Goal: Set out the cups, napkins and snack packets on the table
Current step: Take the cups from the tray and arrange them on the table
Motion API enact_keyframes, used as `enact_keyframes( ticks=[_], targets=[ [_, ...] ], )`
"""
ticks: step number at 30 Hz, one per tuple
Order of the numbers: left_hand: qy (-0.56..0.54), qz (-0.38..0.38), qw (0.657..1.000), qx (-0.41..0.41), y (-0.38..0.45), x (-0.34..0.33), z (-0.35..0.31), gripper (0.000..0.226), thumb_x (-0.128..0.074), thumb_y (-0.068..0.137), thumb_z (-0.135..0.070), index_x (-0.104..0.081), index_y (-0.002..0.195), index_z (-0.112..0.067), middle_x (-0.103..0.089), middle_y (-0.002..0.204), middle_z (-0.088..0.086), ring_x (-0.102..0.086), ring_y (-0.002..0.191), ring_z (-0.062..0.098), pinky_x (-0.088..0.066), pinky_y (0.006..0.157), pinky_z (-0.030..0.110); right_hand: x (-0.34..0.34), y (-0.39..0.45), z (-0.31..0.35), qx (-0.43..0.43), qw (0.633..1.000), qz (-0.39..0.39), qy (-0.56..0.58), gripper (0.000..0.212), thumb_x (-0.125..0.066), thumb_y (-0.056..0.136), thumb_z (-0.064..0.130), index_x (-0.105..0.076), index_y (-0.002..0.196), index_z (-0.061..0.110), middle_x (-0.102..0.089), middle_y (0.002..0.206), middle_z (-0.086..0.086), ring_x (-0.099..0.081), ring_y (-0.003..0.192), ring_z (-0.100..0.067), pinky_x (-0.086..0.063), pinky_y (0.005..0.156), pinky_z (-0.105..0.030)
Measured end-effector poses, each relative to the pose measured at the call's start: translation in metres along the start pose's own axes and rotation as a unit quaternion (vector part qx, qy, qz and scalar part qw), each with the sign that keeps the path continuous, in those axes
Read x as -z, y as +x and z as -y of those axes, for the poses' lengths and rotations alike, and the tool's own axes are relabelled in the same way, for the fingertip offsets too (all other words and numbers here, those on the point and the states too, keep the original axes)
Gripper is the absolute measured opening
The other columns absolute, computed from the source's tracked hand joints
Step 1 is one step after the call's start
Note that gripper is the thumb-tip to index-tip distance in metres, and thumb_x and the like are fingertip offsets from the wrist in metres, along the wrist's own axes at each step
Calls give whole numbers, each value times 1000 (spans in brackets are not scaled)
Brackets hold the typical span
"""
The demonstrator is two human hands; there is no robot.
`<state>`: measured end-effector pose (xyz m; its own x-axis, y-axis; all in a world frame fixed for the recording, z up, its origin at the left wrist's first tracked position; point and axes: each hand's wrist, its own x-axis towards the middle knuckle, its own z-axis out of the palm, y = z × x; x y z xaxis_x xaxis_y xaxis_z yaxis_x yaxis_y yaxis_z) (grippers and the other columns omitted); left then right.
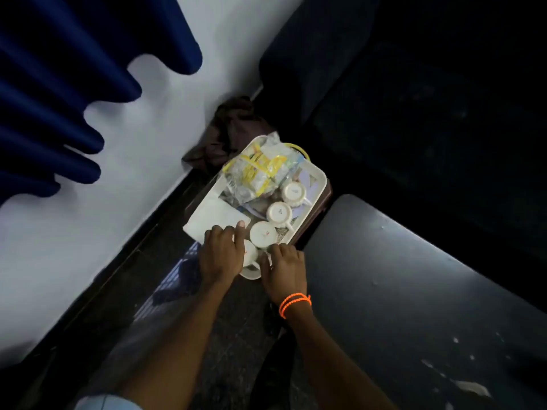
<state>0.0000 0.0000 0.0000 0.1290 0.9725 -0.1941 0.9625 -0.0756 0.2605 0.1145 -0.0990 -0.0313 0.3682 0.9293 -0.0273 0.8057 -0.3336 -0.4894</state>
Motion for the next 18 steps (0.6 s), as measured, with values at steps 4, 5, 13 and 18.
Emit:
enact_keyframes(
  ticks=[4,5,13,18],
  targets=[
    [-94,150,977,122,8,-11,16,75,-24,104,-66,-75,109,-12,-75,116,16,-66,105,35,-48,84,42,-25,-17,25,-54,997,59,21,36,-44,101,45,-67,96,18,-70,91,-3,-63,86,-24,-48,80,-39],
    [-112,163,972,128,10,-14,17,71,-29,103,-68,-74,107,-13,-75,114,14,-64,98,32,-44,80,39,-31,-18,27,-70,995,59,29,38,-45,101,47,-68,97,18,-70,93,-3,-62,88,-24,-48,81,-39],
    [-380,163,850,325,3,-7,25,39,-82,80,-39,-69,107,-14,-72,110,8,-70,103,28,-65,85,54,-31,-21,37,-163,963,2,214,42,-52,100,52,-75,88,18,-64,88,2,-59,86,-16,-50,82,-39],
    [-550,215,694,412,-29,4,45,32,-81,84,-18,-76,114,-11,-80,112,12,-73,110,29,-59,99,55,-14,-26,37,-247,877,-6,413,21,-75,91,37,-76,80,20,-60,88,2,-61,84,-8,-52,77,-27]
  ],
)
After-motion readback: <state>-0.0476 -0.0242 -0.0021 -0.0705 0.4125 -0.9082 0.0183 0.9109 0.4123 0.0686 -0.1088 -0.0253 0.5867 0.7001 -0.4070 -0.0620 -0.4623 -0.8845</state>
